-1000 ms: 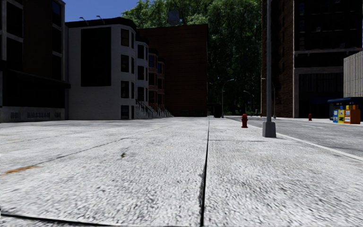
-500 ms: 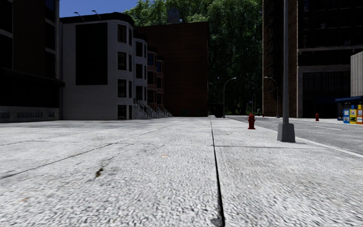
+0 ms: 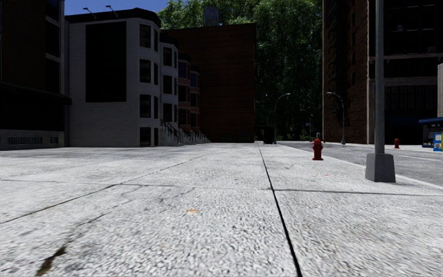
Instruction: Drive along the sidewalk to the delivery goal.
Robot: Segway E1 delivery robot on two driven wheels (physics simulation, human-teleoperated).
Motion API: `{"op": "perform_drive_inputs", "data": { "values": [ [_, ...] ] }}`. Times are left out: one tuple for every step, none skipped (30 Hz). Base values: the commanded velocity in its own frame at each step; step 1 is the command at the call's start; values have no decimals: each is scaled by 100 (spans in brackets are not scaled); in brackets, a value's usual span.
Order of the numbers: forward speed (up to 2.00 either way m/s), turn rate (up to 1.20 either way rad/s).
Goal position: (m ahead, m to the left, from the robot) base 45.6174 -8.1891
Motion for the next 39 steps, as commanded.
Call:
{"op": "perform_drive_inputs", "data": {
  "values": [
    [200,0],
    [200,0],
    [200,0],
    [200,0],
    [200,0],
    [200,0],
    [200,0],
    [200,0],
    [200,0],
    [200,0],
    [200,0],
    [200,0],
    [200,0],
    [200,0],
    [200,0],
    [200,0],
    [200,0],
    [200,0],
    [200,0],
    [200,0],
    [200,0],
    [200,0],
    [200,0],
    [200,0],
    [200,0],
    [200,0],
    [200,0],
    [200,0],
    [200,0],
    [200,0],
    [200,0],
    [200,0],
    [200,0],
    [200,0],
    [200,0],
    [200,0],
    [200,0],
    [200,0],
    [200,0]
  ]
}}
